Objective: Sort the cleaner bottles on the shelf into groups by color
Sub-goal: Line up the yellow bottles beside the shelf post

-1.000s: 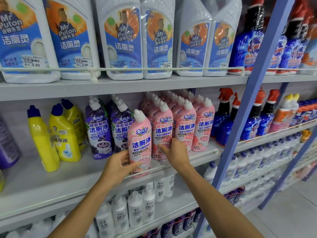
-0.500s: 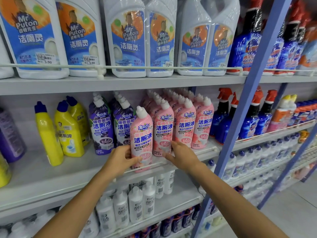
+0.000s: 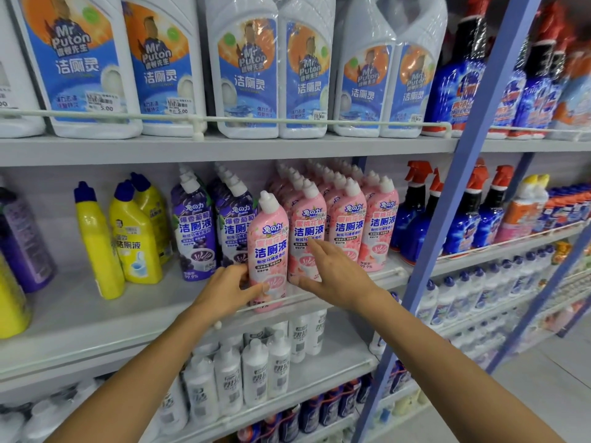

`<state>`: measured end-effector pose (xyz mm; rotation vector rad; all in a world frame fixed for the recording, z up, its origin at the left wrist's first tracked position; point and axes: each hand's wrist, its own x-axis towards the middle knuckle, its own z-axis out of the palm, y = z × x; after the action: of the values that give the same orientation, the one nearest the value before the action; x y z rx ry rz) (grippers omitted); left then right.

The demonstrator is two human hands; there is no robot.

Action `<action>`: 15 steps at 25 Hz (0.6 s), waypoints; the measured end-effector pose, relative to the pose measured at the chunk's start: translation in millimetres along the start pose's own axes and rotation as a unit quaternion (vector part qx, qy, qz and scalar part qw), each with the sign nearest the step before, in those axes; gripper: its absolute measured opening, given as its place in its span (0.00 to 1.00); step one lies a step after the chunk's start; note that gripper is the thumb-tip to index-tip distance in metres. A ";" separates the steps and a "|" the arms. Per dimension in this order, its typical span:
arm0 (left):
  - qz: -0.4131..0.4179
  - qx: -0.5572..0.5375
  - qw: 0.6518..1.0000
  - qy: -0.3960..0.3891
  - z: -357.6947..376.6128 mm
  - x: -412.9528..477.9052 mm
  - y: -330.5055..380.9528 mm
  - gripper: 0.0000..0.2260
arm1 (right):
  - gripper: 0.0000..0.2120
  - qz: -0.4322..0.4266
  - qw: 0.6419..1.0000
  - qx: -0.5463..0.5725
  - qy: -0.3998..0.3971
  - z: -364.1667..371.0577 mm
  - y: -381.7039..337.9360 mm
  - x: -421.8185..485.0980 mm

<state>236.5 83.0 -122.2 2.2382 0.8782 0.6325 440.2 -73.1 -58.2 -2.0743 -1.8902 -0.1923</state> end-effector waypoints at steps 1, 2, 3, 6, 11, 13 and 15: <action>0.003 0.027 1.000 0.003 -1.6 -0.6 0.9 0.18 | 0.39 -0.010 1.000 0.005 0.022 -1.6 -8.1 4.8; 0.004 0.059 0.998 0.005 -3.9 -0.9 2.5 0.19 | 0.37 -0.020 0.999 0.007 0.044 -2.0 -15.6 11.0; 0.007 0.095 0.995 0.005 -6.4 -0.3 3.7 0.20 | 0.36 -0.026 0.998 0.006 0.064 -1.0 -22.3 18.5; 0.021 0.211 0.977 -0.009 -18.0 -2.7 13.3 0.22 | 0.37 -0.001 0.994 0.012 0.112 2.0 -41.5 39.0; 0.045 0.323 0.945 -0.024 -42.8 -14.6 8.7 0.34 | 0.40 0.068 0.970 0.131 0.195 23.9 -68.8 52.6; 0.045 0.358 0.932 -0.020 -51.7 -19.6 0.1 0.38 | 0.40 0.087 0.959 0.156 0.219 33.3 -73.9 54.9; 0.029 0.378 0.925 -0.026 -58.8 -25.0 -9.3 0.41 | 0.38 0.105 0.954 0.161 0.229 36.4 -75.8 56.0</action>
<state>179.3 93.0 -93.9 2.9517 1.1726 0.2668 367.4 -3.3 -63.4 -1.7994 -1.3195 -0.2670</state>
